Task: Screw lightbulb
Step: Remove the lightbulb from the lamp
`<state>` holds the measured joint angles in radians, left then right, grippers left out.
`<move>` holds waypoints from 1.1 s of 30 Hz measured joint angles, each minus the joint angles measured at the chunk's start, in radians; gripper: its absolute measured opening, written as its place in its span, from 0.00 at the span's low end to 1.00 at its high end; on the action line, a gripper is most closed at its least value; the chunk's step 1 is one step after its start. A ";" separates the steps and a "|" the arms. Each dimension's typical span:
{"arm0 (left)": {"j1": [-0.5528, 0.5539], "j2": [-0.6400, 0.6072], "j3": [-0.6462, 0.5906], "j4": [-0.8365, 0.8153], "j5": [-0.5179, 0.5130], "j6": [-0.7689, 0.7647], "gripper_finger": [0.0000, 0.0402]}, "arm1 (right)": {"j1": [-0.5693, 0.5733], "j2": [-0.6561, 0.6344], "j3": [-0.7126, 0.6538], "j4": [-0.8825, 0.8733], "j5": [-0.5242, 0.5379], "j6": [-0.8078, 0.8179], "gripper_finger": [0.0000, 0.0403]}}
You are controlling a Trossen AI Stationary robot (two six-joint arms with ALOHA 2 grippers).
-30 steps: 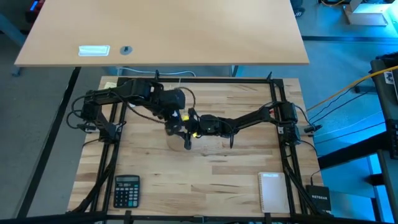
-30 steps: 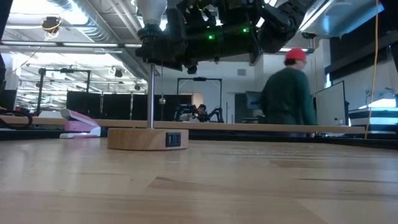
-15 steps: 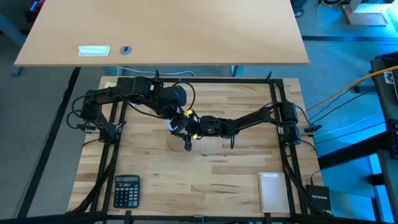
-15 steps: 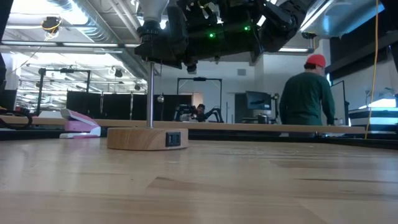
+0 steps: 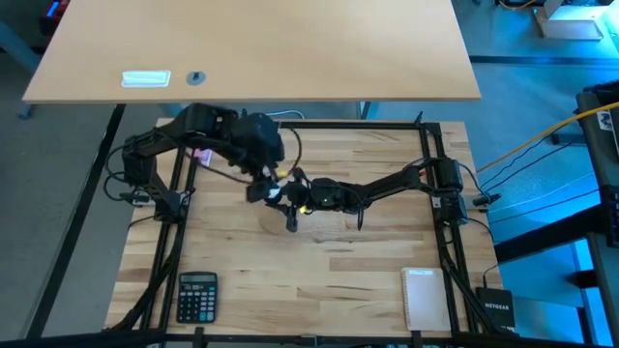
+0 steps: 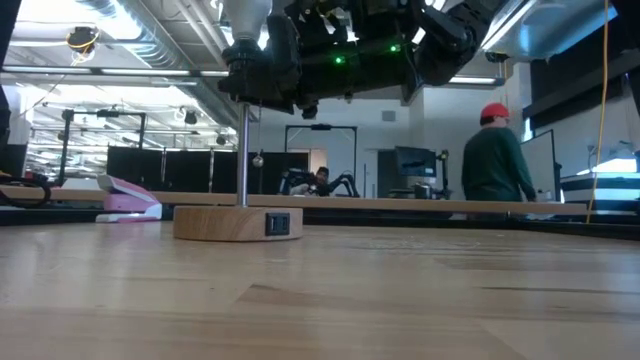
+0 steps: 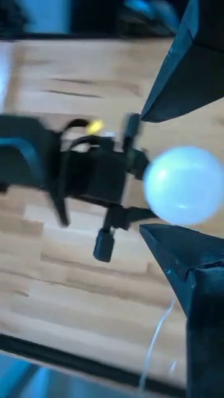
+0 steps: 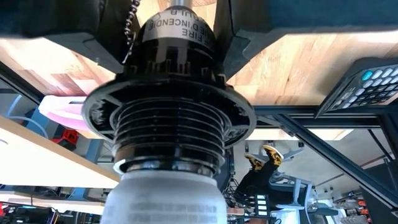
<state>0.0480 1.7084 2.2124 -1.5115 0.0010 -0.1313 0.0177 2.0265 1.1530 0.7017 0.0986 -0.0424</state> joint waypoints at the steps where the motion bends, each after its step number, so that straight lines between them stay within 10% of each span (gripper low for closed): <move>1: -0.006 0.000 0.000 -0.019 -0.002 0.062 0.67 | 0.000 0.000 0.000 0.000 0.000 -0.001 0.38; 14: -0.082 0.003 -0.036 -0.060 -0.082 0.669 0.65 | 0.001 0.000 0.000 -0.003 -0.010 -0.007 0.38; 33: -0.083 0.015 -0.142 -0.051 -0.110 0.680 0.65 | 0.001 0.000 0.000 -0.004 -0.012 -0.008 0.38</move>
<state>-0.0349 1.7233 2.0707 -1.5620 -0.1094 0.5486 0.0185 2.0263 1.1530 0.6975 0.0864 -0.0505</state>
